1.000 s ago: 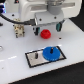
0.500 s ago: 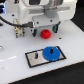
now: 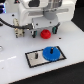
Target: Insert the blue gear onto the right peg, followed by the red gear
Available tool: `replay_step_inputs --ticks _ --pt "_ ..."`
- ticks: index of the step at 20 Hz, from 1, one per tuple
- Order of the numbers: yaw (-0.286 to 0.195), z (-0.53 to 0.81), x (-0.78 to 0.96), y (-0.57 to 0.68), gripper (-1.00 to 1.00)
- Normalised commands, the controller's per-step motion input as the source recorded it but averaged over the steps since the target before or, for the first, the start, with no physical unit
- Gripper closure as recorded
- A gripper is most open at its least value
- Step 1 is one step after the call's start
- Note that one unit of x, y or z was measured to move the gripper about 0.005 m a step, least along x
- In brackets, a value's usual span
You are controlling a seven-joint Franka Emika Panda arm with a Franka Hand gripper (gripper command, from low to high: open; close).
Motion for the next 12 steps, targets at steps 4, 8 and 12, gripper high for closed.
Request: replay_step_inputs --ticks 4,8,12 --pt "0.0 -0.14 -0.16 0.0 1.0" --pt "0.0 -0.11 -0.13 -0.02 1.0" --pt "0.0 -0.09 -0.14 -0.01 1.0"
